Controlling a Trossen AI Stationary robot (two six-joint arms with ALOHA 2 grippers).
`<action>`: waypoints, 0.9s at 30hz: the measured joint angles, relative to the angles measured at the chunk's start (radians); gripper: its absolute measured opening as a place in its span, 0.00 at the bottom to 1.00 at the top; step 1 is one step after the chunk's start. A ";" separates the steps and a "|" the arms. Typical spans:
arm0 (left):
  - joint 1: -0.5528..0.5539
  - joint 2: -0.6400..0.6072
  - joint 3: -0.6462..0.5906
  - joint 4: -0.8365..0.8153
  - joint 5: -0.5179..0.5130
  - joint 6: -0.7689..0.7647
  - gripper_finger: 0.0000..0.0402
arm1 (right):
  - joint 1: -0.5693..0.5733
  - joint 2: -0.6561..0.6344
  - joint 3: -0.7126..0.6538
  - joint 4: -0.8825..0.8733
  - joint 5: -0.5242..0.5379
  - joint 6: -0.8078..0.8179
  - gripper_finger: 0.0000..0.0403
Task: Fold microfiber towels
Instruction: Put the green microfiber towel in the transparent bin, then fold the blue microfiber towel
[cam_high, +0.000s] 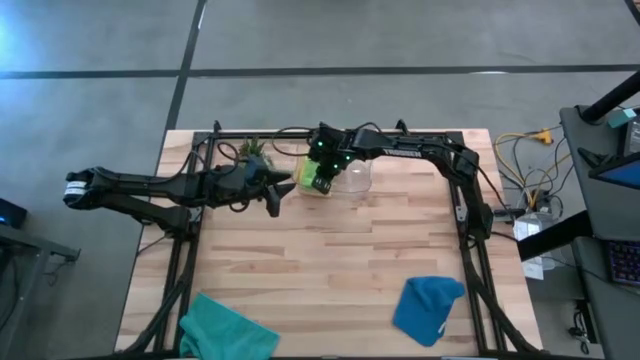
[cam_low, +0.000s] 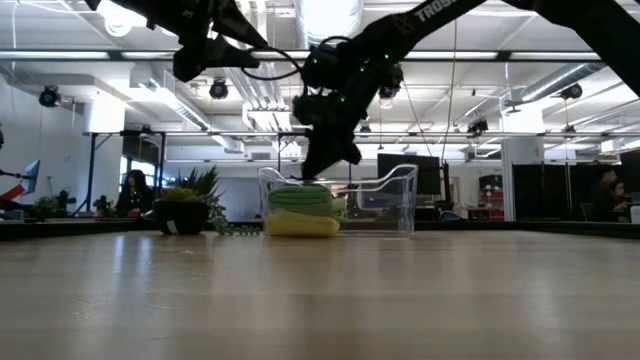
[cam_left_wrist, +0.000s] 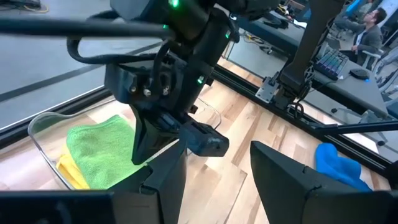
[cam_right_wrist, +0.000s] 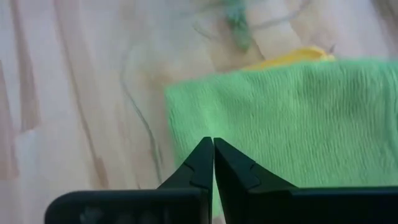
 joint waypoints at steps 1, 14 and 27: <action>0.000 0.000 0.000 0.000 -0.001 0.001 0.40 | 0.000 0.002 0.011 -0.001 0.000 -0.005 0.02; 0.001 0.000 0.000 0.000 -0.020 0.008 0.40 | 0.017 0.081 0.032 -0.058 0.000 -0.023 0.02; 0.001 0.000 0.000 0.000 -0.020 0.006 0.40 | -0.022 -0.019 0.089 -0.114 0.080 -0.046 0.02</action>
